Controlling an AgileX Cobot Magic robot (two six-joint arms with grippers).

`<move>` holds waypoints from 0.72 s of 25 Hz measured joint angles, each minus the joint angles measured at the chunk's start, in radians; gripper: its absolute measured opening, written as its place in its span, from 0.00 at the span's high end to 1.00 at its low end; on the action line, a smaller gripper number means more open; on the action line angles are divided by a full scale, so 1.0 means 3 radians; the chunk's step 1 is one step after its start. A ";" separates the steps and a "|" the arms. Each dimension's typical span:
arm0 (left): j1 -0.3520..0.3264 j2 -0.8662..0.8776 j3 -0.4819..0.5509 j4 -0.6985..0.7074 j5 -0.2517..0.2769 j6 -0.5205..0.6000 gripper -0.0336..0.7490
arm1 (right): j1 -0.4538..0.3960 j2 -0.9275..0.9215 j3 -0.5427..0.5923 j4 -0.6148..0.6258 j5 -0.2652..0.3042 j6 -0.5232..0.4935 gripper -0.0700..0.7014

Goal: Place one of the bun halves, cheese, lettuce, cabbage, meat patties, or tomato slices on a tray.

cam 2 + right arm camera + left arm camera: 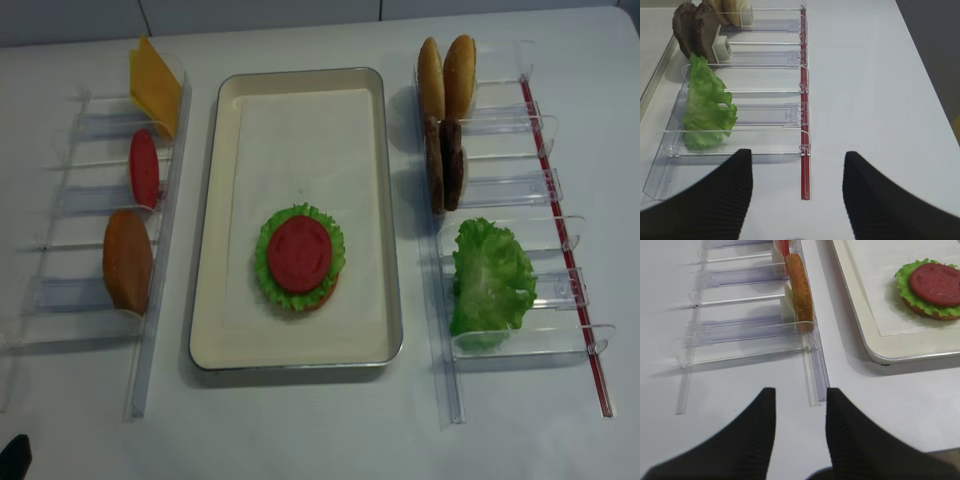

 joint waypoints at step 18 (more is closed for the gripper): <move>0.0000 0.0000 0.0000 0.0000 0.0000 0.0000 0.67 | 0.0000 0.0000 0.0000 0.0000 0.0000 0.0000 0.34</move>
